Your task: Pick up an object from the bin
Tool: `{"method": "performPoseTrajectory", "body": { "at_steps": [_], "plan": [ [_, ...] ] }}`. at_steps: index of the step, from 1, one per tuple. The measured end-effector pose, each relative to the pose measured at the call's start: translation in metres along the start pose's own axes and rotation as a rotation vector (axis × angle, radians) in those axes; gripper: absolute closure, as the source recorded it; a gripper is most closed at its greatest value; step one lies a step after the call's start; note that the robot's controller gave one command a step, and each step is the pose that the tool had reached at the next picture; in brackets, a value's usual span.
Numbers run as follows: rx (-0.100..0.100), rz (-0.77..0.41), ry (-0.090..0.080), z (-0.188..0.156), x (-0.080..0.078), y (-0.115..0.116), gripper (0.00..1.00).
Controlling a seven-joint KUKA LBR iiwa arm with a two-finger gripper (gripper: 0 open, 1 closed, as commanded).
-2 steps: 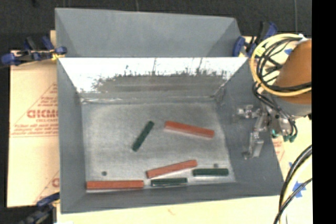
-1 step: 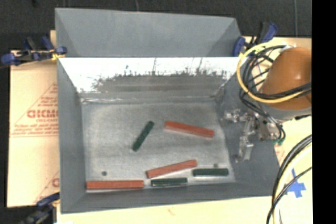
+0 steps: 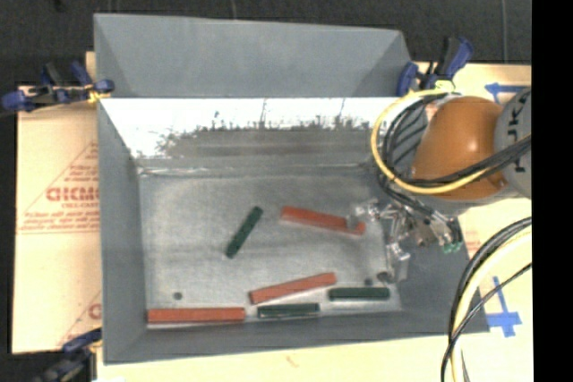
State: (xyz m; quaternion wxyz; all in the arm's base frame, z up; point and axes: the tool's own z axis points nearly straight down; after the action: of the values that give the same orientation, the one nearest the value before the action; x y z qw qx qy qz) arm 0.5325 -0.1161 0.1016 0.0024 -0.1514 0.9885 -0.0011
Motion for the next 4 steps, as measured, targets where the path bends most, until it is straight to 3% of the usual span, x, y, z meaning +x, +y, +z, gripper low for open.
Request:
{"method": "performPoseTrajectory", "body": {
  "at_steps": [1,2,3,4],
  "plan": [
    [0.000,-0.248,-0.002,0.026,-0.002,0.003,0.00],
    [0.004,-0.176,-0.001,0.027,-0.061,0.027,0.00],
    [-0.004,-0.125,-0.001,0.009,-0.040,0.063,0.00],
    [-0.005,-0.128,0.008,0.014,-0.040,0.069,0.00]
  ]
}}
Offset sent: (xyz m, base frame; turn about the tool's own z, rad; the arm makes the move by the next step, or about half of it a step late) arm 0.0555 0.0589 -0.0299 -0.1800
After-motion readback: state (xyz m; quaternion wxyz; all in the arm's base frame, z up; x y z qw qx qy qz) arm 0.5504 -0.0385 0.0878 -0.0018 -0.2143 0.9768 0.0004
